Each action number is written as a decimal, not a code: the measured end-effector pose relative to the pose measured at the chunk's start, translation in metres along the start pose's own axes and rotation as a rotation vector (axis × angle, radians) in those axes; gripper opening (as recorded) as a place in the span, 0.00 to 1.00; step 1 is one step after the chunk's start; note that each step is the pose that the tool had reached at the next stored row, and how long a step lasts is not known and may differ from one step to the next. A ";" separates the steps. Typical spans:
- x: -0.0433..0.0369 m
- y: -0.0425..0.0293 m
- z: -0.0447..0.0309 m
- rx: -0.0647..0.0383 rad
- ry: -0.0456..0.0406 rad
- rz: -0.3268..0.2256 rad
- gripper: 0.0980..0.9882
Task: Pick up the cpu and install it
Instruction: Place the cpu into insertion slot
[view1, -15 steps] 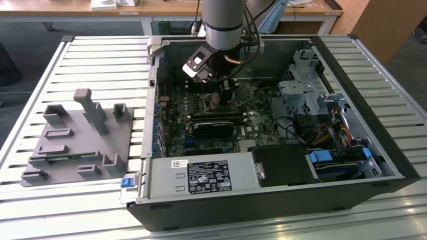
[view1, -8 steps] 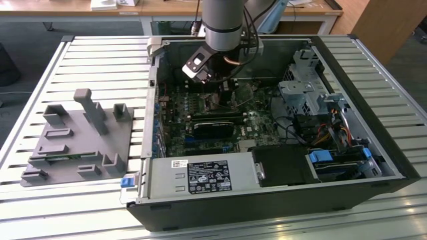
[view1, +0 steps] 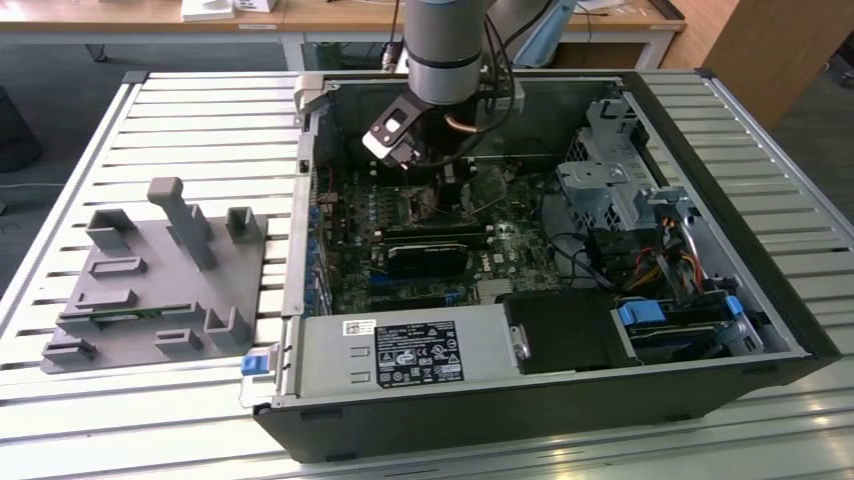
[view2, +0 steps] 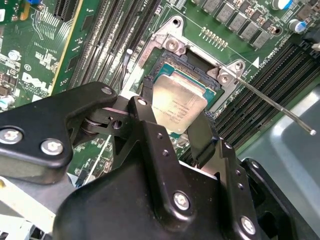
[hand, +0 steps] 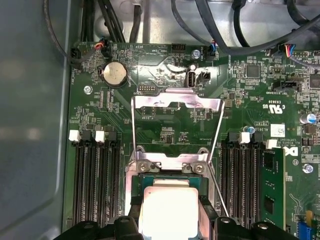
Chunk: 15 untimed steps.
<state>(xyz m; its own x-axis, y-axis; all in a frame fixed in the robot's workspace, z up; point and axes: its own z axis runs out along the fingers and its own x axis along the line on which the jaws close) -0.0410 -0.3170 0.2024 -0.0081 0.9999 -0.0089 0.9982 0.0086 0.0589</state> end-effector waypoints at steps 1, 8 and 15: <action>0.0000 -0.0001 0.0006 0.000 0.0000 -0.001 0.48; 0.0000 -0.0011 0.0044 0.000 0.0011 -0.021 0.48; 0.0001 -0.0023 0.0062 0.000 0.0012 -0.021 0.48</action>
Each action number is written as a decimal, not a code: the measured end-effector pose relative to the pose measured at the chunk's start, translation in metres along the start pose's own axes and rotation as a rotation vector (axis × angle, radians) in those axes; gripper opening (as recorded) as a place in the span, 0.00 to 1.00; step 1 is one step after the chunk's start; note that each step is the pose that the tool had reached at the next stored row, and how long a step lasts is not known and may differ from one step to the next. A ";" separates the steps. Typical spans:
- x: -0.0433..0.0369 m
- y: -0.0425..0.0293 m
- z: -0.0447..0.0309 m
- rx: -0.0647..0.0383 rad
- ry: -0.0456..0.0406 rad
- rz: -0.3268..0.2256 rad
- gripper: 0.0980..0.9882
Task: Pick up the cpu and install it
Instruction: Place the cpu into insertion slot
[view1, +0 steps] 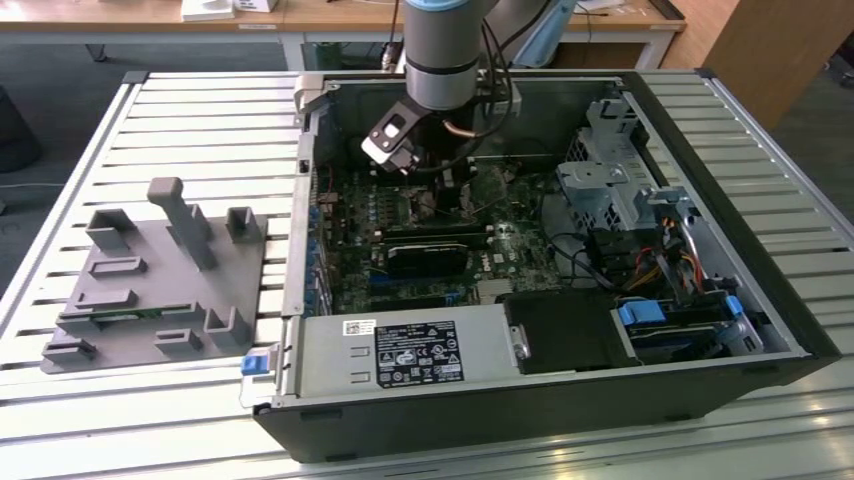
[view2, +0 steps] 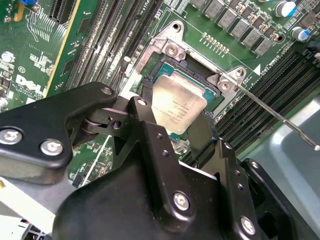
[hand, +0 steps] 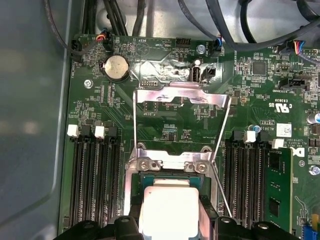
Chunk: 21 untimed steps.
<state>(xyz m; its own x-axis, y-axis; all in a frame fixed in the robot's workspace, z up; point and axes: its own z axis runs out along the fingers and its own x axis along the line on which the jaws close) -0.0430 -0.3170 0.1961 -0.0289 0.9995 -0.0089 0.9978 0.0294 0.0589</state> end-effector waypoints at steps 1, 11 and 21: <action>0.0000 -0.0001 0.0005 0.000 -0.0001 0.000 0.48; 0.0001 -0.0001 0.0018 0.000 0.0004 0.000 0.48; 0.0000 -0.0002 0.0016 0.000 0.0000 0.000 0.56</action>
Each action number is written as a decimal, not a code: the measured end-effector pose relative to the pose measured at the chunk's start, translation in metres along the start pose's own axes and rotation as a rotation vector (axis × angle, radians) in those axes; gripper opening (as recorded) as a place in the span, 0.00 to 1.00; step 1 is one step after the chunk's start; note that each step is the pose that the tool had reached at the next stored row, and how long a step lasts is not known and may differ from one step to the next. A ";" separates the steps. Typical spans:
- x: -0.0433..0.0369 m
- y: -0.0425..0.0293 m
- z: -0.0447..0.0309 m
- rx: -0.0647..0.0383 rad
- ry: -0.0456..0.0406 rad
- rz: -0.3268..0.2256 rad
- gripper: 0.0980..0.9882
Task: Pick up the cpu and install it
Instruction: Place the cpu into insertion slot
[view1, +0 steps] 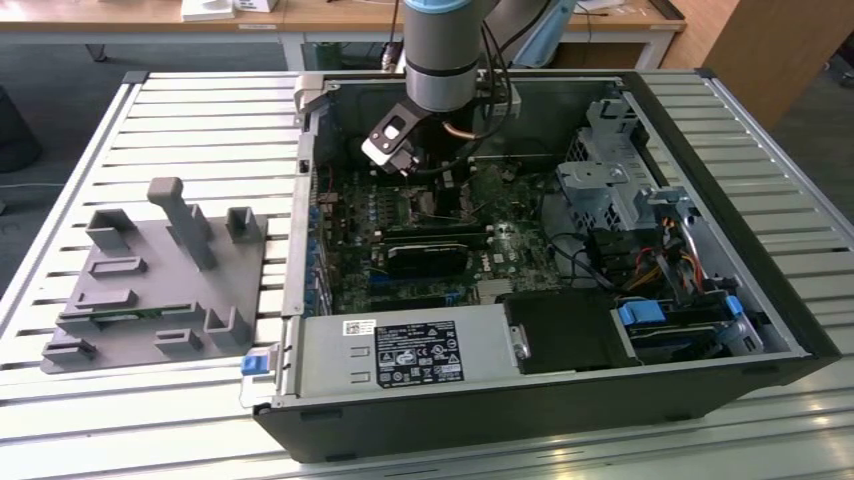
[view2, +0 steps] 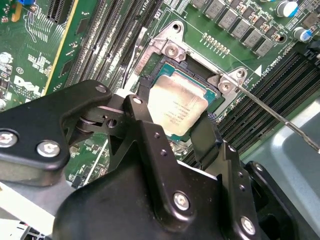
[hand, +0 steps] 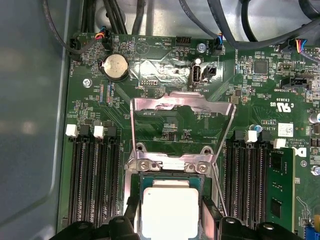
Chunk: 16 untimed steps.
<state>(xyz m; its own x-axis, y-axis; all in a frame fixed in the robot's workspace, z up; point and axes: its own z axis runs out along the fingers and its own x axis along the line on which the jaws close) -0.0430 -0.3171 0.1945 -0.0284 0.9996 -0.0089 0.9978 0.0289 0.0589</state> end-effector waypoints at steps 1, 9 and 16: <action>0.0000 0.0000 0.0000 0.000 0.0000 0.000 0.56; -0.0001 0.0000 -0.0002 0.000 -0.0003 0.000 0.48; 0.0000 0.0000 -0.0001 0.000 -0.0001 0.000 0.48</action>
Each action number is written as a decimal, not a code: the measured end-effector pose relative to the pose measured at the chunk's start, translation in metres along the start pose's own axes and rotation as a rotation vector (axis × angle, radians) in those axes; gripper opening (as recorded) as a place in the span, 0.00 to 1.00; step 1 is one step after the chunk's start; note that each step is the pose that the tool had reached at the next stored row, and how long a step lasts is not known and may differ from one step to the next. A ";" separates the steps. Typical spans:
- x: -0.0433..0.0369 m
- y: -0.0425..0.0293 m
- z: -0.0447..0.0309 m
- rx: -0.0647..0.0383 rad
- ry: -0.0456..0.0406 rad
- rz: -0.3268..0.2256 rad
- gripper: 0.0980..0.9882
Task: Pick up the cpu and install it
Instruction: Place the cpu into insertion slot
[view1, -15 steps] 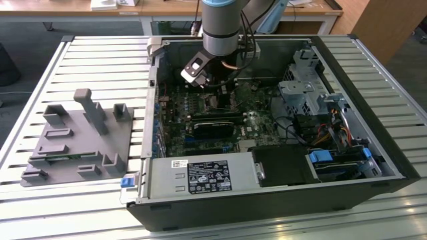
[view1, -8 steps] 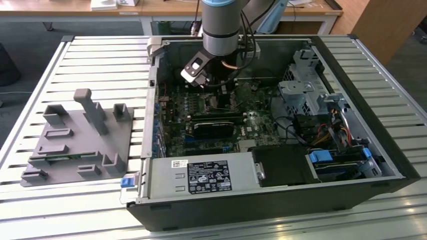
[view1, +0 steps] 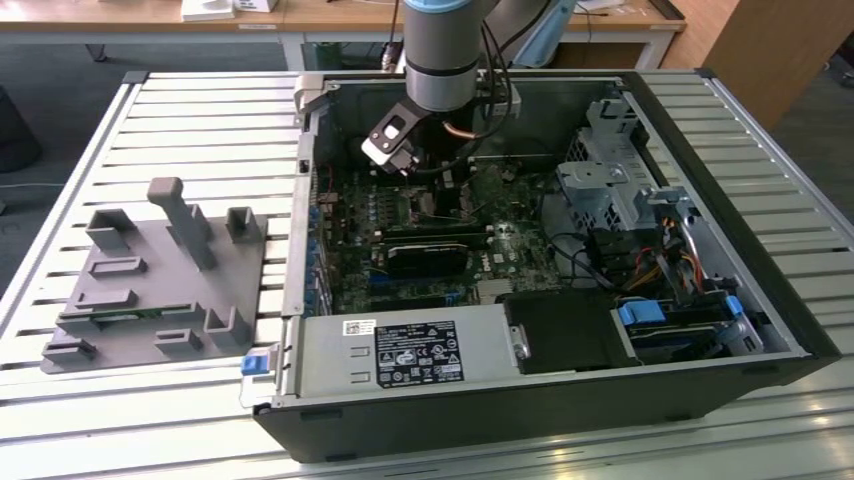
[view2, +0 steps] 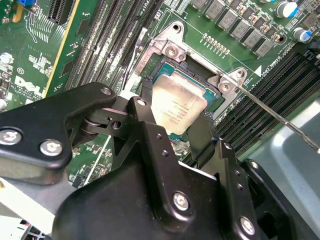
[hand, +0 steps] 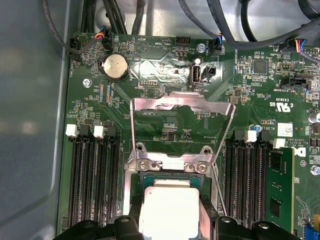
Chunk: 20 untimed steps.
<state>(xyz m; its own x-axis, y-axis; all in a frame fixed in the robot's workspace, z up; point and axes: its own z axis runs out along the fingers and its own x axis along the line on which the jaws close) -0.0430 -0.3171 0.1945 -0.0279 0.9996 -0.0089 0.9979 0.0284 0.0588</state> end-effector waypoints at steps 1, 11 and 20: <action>0.0001 0.0001 0.0001 0.000 0.0004 0.000 0.48; 0.0000 0.0002 -0.0036 0.000 0.0000 0.000 0.56; -0.0001 0.0007 -0.0119 0.000 0.0000 0.000 0.22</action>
<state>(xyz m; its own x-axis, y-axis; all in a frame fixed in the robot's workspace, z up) -0.0430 -0.3171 0.2064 -0.0277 0.9996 -0.0089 0.9979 0.0281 0.0588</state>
